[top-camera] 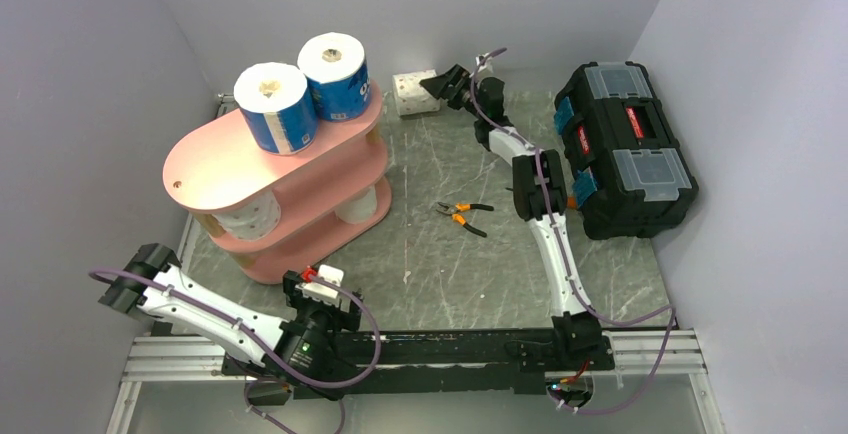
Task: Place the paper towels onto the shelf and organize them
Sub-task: Pick up the paper towel from the center of the board.
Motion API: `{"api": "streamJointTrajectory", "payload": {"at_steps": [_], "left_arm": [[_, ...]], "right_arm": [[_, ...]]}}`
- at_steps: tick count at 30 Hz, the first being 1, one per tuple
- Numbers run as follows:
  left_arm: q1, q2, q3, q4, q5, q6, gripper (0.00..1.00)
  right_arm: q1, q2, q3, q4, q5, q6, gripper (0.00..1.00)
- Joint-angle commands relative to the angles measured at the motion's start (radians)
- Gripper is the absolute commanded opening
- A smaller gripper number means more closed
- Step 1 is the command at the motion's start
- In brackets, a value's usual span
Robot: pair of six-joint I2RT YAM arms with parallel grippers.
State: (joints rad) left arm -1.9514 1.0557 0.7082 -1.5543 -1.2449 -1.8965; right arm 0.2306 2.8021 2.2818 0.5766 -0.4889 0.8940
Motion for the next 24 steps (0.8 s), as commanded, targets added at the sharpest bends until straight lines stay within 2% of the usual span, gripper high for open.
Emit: {"api": "streamJointTrajectory", "payload": {"at_steps": [1, 5, 9, 21, 24], "left_arm": [[0.002, 0.009, 0.011, -0.022, -0.016, -0.013, 0.99], [0.002, 0.015, 0.013, -0.022, -0.015, -0.012, 0.99], [0.002, 0.013, 0.010, -0.022, -0.019, -0.012, 0.99], [0.002, 0.015, 0.002, -0.022, -0.022, -0.028, 0.99], [0.002, 0.013, 0.000, -0.021, -0.025, -0.028, 0.99]], "right_arm": [[0.024, -0.053, -0.081, 0.101, -0.029, 0.018, 0.99], [0.033, -0.148, -0.259, 0.222, -0.019, 0.039, 0.98], [0.045, -0.191, -0.345, 0.265, -0.029, 0.040, 0.97], [0.057, -0.162, -0.290, 0.226, -0.049, 0.035, 0.94], [0.062, -0.146, -0.266, 0.215, -0.060, 0.036, 0.89]]}}
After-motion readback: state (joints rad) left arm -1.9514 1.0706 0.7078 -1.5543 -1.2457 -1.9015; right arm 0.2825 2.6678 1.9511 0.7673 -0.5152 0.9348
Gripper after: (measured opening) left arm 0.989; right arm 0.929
